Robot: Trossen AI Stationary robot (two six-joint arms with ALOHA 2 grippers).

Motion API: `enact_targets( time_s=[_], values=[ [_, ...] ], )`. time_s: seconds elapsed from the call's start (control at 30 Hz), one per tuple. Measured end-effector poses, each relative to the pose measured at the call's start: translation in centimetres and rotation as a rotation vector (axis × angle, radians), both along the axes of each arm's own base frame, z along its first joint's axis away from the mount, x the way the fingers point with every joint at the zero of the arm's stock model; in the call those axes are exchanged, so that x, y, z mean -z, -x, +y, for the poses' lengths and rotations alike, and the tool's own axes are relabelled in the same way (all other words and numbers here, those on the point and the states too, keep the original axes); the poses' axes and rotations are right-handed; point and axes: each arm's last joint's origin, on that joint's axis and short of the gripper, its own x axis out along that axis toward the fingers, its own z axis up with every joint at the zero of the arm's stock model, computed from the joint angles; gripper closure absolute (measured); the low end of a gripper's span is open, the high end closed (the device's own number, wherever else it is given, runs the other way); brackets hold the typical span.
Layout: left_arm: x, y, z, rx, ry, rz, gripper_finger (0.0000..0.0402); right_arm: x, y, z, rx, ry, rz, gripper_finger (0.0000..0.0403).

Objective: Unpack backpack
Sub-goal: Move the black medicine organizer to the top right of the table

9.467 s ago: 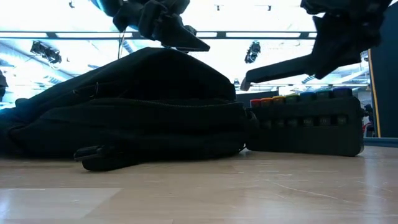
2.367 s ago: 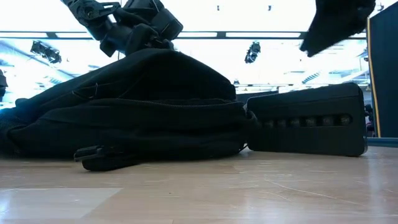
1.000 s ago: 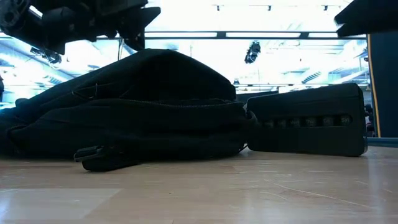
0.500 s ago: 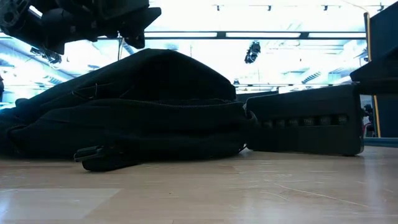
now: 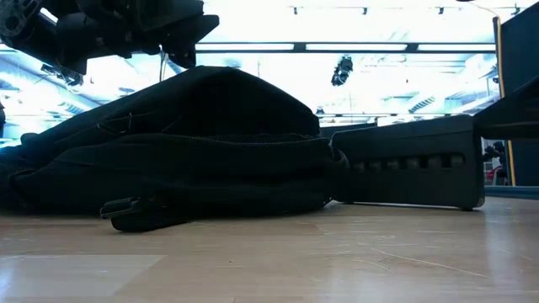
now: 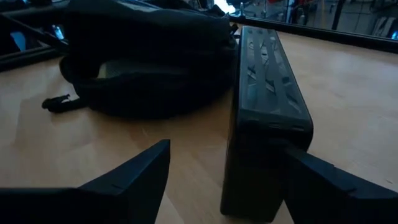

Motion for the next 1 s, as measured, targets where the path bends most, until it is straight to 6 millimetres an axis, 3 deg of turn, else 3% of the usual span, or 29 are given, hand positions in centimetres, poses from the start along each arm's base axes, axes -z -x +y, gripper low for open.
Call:
enact_targets(
  time_s=[0.43, 0.8, 1.0],
  values=[
    [0.0, 0.0, 0.0, -0.002, -0.002, 0.000, 0.0275, 0.3, -0.6, -0.6, 0.048, -0.058, 0.096, 0.0150],
    [0.0, 0.0, 0.0, -0.002, -0.002, 0.000, 0.0275, 0.5, -4.0, -2.4, 0.113, -0.027, 0.206, 0.0127],
    [0.0, 0.0, 0.0, -0.002, -0.002, 0.000, 0.0275, 0.6, -5.4, -4.0, 0.170, -0.064, 0.271, 0.0136]
  ],
)
